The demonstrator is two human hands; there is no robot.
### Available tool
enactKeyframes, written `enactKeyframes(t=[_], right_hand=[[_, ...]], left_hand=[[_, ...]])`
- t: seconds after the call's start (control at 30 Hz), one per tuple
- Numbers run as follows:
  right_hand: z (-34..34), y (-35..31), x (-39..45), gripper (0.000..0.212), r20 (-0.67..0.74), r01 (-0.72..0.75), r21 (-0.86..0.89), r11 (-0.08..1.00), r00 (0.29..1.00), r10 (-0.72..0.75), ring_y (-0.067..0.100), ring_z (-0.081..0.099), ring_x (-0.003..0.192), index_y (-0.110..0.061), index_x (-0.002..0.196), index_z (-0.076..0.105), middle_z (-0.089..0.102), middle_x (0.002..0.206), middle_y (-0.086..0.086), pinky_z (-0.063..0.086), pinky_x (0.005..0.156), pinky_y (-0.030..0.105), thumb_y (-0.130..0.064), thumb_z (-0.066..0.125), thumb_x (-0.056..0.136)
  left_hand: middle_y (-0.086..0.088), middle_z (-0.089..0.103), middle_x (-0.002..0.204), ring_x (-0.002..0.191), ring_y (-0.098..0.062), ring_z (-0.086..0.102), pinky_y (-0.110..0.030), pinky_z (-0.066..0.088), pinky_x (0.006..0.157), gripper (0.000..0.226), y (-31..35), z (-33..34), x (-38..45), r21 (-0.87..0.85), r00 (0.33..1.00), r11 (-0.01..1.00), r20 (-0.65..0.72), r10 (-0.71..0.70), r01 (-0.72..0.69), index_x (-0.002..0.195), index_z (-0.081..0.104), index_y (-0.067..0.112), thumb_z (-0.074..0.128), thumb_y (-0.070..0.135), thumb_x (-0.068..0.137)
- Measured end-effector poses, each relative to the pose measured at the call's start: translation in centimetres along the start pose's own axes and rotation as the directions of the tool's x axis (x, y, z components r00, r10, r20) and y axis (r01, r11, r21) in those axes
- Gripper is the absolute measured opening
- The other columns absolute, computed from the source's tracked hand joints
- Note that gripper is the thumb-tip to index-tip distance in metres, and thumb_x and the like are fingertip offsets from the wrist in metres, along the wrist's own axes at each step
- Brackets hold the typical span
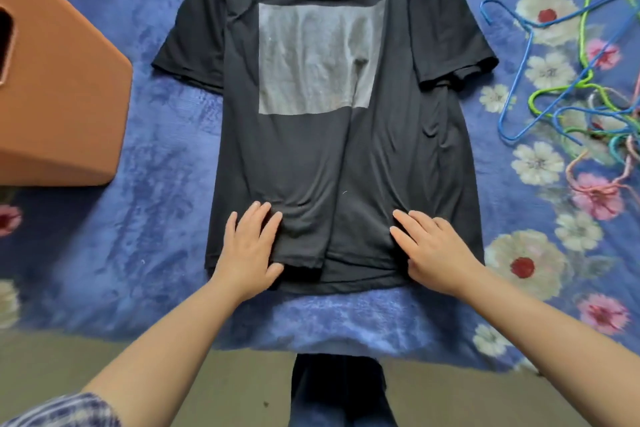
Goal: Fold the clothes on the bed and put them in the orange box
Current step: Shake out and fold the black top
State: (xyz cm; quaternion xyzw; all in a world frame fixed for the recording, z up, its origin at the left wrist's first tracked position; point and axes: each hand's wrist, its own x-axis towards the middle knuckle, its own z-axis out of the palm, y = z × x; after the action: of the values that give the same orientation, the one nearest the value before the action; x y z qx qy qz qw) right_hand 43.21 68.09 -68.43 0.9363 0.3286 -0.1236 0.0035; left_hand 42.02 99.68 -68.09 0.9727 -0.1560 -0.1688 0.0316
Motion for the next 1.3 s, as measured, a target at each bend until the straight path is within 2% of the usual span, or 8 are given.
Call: enactKeyframes(t=[0.2, 0.4, 0.5, 0.63, 0.77, 0.93, 1.13, 1.3], right_hand=[[-0.1, -1.7, -0.5, 0.060, 0.016, -0.110, -0.038, 0.993, 0.994, 0.110, 0.032, 0.061, 0.073, -0.007, 0.084, 0.057, 0.063, 0.087, 0.011, 0.042, 0.049, 0.031, -0.037, 0.083, 0.039], [-1.7, 0.0, 0.0, 0.044, -0.159, -0.211, -0.018, 0.977, 0.966, 0.206, 0.026, 0.042, 0.034, -0.008, 0.054, 0.049, 0.044, 0.048, 0.007, 0.007, 0.039, 0.017, 0.012, 0.069, 0.020], [-3.4, 2.0, -1.4, 0.044, -0.146, -0.345, -0.017, 0.938, 0.929, 0.339, 0.029, 0.043, 0.032, -0.003, 0.058, 0.052, 0.045, 0.053, 0.013, -0.004, 0.049, 0.012, 0.018, 0.073, 0.026], [-7.4, 3.7, -4.6, 0.034, 0.048, -0.536, -0.061, 0.842, 0.841, 0.538, 0.038, 0.055, 0.060, 0.005, 0.087, 0.055, 0.049, 0.081, 0.023, 0.024, 0.043, 0.029, 0.018, 0.066, 0.057], [-8.7, 5.1, -7.9, 0.030, -0.009, -0.654, -0.030, 0.756, 0.757, 0.654, 0.044, 0.054, 0.072, 0.010, 0.092, 0.056, 0.048, 0.088, 0.031, 0.031, 0.048, 0.039, 0.019, 0.064, 0.064], [-10.4, 4.4, -9.4, 0.021, -0.182, -0.485, -0.193, 0.853, 0.872, 0.454, 0.044, 0.057, 0.064, 0.007, 0.074, 0.058, 0.055, 0.081, 0.029, 0.041, 0.040, 0.040, 0.018, 0.052, 0.056], [-8.7, -0.7, -10.8, 0.027, 0.187, -0.182, -0.242, 0.953, 0.955, 0.230, 0.035, 0.068, 0.091, 0.000, 0.077, 0.070, 0.068, 0.102, 0.023, 0.054, 0.056, 0.041, 0.006, 0.075, 0.051], [-6.2, -3.9, -11.2, 0.052, 0.526, -0.201, -0.372, 0.906, 0.759, 0.384, 0.020, -0.003, 0.145, -0.009, 0.149, 0.008, -0.008, 0.157, 0.005, 0.018, 0.112, 0.040, -0.009, 0.024, 0.099]], left_hand=[[-0.015, 0.021, 0.149, 0.136, -0.032, 0.020, -0.043, 0.021, 0.109, 0.070, 1.2, -1.3, -1.3, -0.408, 0.644, 0.554, 0.118, -0.756, 0.725, 0.142, 0.031, 0.011, 0.061, 0.009, 0.079], [-0.014, 0.049, 0.080, 0.075, -0.030, 0.045, -0.033, 0.035, 0.060, 0.047, -0.5, -2.0, -2.2, -0.741, 0.481, 0.220, 0.156, -0.863, 0.634, 0.120, 0.048, 0.011, 0.039, -0.009, 0.079], [-0.011, 0.052, 0.085, 0.075, -0.026, 0.044, -0.029, 0.030, 0.061, 0.035, -1.4, -3.1, -3.2, -0.677, 0.682, 0.492, 0.020, -0.731, 0.547, 0.101, 0.056, 0.004, 0.042, -0.016, 0.075], [-0.013, 0.050, 0.085, 0.070, -0.033, 0.055, -0.034, 0.033, 0.050, 0.035, -2.3, -5.4, -5.1, -0.046, 0.954, 0.955, -0.043, -0.295, 0.293, 0.096, 0.058, 0.007, 0.060, -0.015, 0.068], [-0.004, 0.037, 0.098, 0.093, -0.022, 0.051, -0.029, 0.031, 0.058, 0.037, -3.0, -9.3, -6.3, 0.365, 0.917, 0.875, 0.115, -0.382, 0.319, 0.118, 0.043, 0.018, 0.052, 0.003, 0.085], [-0.005, 0.028, 0.139, 0.126, -0.022, 0.033, -0.027, 0.036, 0.082, 0.054, -3.9, -11.7, -7.9, 0.632, 0.947, 0.767, 0.165, -0.274, 0.111, 0.137, 0.030, 0.026, 0.050, 0.010, 0.089], [-0.002, -0.007, 0.158, 0.145, -0.022, -0.008, -0.044, 0.006, 0.114, 0.055, -4.6, -11.2, -9.2, 0.678, 0.817, 0.681, 0.538, -0.207, -0.274, 0.150, 0.006, 0.024, 0.031, 0.020, 0.101], [-0.005, -0.005, 0.158, 0.145, -0.021, -0.005, -0.040, 0.010, 0.114, 0.055, -4.5, -7.9, -9.2, 0.649, 0.764, 0.703, 0.600, -0.237, -0.292, 0.150, 0.005, 0.019, 0.030, 0.020, 0.101]])
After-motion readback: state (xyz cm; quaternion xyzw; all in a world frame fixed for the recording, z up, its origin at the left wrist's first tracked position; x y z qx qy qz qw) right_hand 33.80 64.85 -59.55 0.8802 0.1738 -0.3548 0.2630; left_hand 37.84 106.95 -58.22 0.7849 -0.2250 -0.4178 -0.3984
